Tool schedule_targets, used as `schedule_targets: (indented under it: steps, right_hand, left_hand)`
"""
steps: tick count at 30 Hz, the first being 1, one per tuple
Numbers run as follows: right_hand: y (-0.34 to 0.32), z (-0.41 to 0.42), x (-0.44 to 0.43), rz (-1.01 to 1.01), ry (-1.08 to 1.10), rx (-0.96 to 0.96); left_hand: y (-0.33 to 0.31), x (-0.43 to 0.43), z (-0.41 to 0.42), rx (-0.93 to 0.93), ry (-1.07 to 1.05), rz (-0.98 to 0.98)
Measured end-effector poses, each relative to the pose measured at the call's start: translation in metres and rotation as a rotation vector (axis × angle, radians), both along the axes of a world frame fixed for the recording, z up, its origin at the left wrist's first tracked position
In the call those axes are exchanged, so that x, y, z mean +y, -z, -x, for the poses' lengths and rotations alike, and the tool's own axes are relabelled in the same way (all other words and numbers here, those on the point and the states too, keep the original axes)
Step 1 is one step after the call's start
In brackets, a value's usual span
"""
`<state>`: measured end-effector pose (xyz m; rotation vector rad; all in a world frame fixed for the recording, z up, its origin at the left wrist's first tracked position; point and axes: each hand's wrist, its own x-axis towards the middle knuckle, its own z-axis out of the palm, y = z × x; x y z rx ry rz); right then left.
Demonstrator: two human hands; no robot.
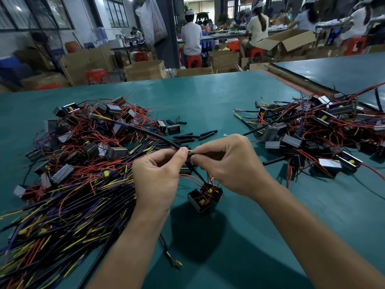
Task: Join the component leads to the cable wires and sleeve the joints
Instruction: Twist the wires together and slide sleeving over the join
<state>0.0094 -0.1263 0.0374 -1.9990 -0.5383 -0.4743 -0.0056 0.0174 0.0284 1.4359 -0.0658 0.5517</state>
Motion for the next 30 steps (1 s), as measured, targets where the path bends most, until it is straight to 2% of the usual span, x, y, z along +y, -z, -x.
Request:
schedule_targets:
  steps: [12, 18, 21, 30]
  right_hand:
    - [0.000, 0.002, 0.003, -0.036, -0.004, 0.033]
    - [-0.007, -0.002, -0.005, -0.137, 0.030, 0.252]
    - [-0.011, -0.003, -0.008, -0.162, -0.021, 0.364]
    - [-0.016, 0.004, -0.008, -0.197, -0.117, 0.368]
  left_hand:
    - [0.002, 0.002, 0.000, 0.070, -0.013, -0.057]
    - [0.003, 0.002, -0.001, 0.075, 0.002, -0.059]
    - [0.003, 0.002, -0.001, 0.072, 0.009, -0.047]
    - [0.001, 0.004, -0.001, 0.073, 0.021, -0.042]
